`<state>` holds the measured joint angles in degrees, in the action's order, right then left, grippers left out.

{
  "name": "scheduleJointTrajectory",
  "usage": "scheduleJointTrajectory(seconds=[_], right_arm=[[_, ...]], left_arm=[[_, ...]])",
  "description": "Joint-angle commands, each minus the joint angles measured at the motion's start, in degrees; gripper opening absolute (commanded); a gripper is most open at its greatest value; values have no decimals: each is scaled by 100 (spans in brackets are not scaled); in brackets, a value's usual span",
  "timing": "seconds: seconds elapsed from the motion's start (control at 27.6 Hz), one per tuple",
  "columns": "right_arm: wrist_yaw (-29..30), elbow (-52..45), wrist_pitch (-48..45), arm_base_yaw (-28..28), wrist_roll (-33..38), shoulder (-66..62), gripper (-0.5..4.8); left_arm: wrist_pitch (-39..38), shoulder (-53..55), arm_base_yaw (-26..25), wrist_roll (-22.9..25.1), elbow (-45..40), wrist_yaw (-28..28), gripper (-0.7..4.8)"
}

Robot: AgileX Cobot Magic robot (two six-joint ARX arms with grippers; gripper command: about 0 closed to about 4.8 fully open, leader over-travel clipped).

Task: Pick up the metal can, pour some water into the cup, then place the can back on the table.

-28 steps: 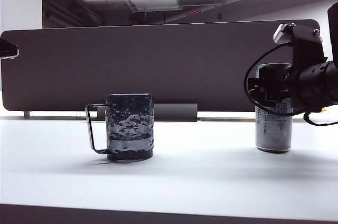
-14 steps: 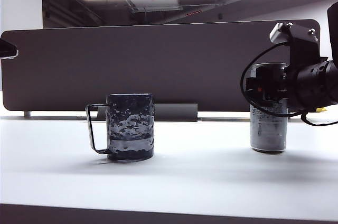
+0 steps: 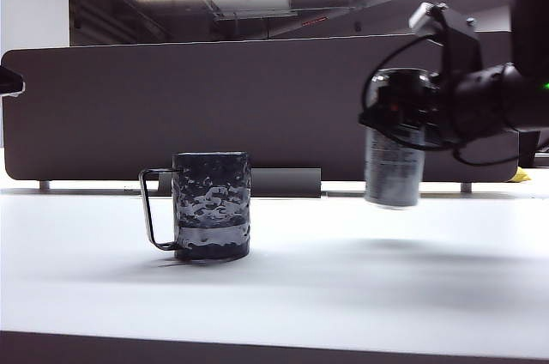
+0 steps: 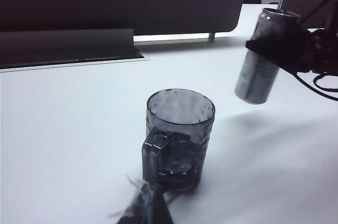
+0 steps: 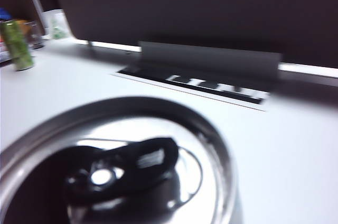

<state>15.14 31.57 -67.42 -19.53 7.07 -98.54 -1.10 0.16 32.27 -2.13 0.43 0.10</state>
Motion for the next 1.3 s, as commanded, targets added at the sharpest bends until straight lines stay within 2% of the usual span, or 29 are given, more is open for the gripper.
scheduleJointTrajectory(seconds=[0.04, 0.22, 0.51, 0.69, 0.8, 0.98, 1.3], right_arm=[[227, 240, -44, -190, -109, 77, 246], [293, 671, 570, -632, -455, 77, 246], [118, 1226, 1539, -1134, -1270, 77, 241], [-103, 1631, 2363, -1333, -2013, 77, 241], [-190, 1816, 2688, -1464, -2420, 77, 241], [-654, 2083, 3163, -1685, -3187, 77, 241], [-1158, 2096, 3198, -1864, -4170, 74, 241]], left_arm=[[70, 7, -2, 17, 7, 9, -5], [61, 7, -310, 17, 7, 11, -5], [50, 7, -1445, 17, 7, 9, -5], [50, 7, -1878, 17, 7, 9, -5], [50, 7, -1912, 17, 7, -9, -5], [39, 7, -1908, 17, 7, 9, -5], [33, 7, -1910, 17, 7, 11, -5]])
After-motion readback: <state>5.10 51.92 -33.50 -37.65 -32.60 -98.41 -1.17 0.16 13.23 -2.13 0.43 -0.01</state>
